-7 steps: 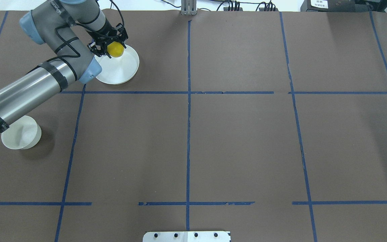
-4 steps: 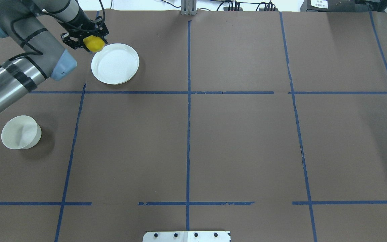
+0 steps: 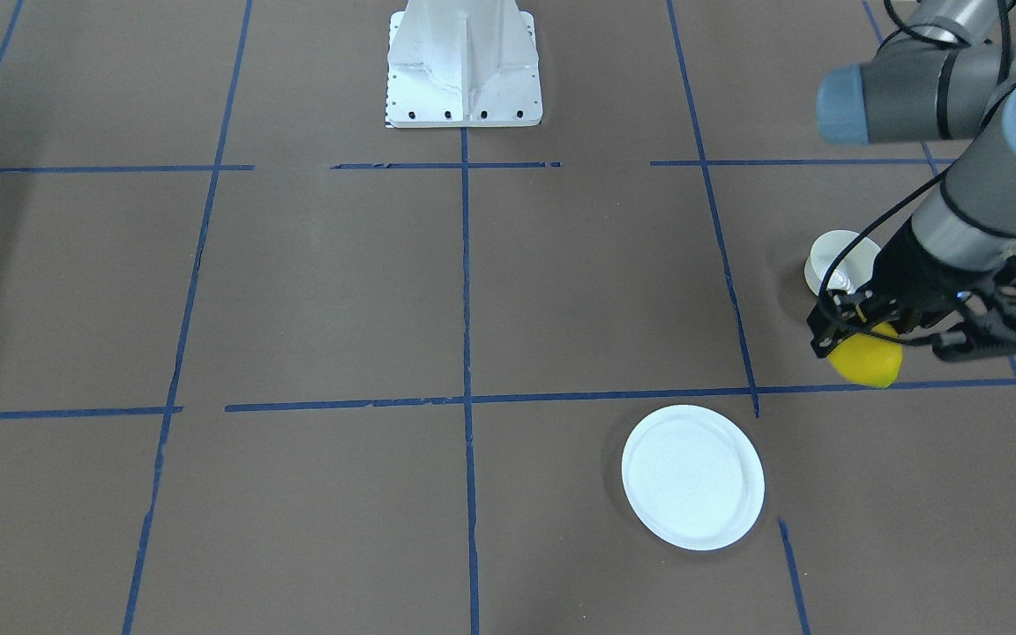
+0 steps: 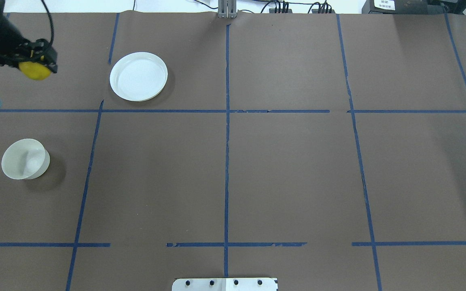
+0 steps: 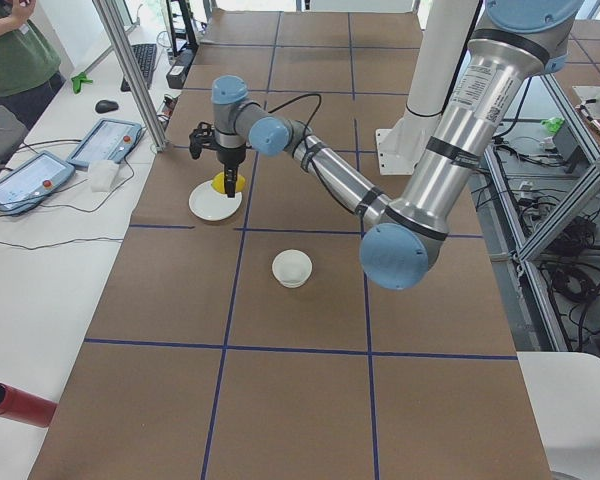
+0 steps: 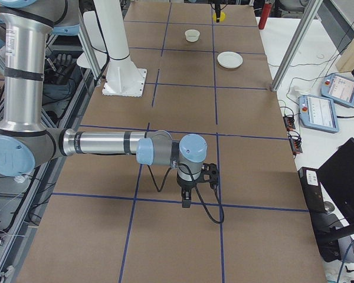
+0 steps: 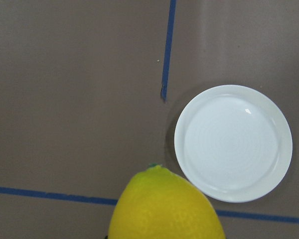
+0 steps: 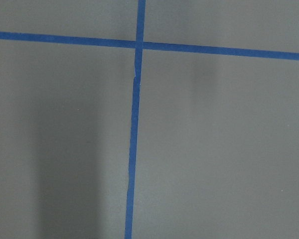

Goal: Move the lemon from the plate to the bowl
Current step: 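Carry the lemon with the left gripper over to the white bowl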

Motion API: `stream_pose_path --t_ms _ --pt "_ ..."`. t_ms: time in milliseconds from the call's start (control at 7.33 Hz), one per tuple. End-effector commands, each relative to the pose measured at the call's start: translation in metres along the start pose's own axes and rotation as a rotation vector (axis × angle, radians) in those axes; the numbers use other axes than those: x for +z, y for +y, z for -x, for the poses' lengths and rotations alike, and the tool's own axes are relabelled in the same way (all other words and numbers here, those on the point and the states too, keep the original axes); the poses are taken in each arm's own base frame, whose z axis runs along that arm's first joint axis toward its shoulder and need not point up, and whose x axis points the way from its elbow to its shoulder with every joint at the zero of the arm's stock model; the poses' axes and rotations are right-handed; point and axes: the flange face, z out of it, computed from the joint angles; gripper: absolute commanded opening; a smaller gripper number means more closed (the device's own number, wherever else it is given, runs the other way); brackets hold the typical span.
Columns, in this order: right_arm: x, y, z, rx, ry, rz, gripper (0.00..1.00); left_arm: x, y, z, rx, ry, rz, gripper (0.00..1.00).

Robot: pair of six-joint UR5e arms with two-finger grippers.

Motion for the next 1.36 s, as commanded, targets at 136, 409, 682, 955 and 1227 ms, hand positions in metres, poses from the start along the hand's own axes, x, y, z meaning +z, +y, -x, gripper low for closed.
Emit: stream_pose_path --t_ms 136,409,682,955,1227 --pt "0.000 0.001 0.000 0.001 -0.001 0.001 1.00 0.011 0.100 0.101 0.100 -0.026 -0.063 0.00" --pt "0.000 0.001 0.000 0.001 0.000 0.001 1.00 0.026 0.119 0.126 0.056 -0.022 -0.071 0.00" --pt "0.000 0.001 0.000 0.001 0.000 0.001 1.00 0.061 0.129 0.146 0.050 -0.023 -0.099 0.00" --pt "0.000 0.000 0.000 0.000 0.000 0.000 1.00 0.108 0.142 0.137 0.040 0.041 -0.085 0.00" --pt "0.001 0.001 -0.001 0.002 -0.001 0.002 1.00 0.130 0.158 0.121 0.050 0.051 -0.035 0.00"
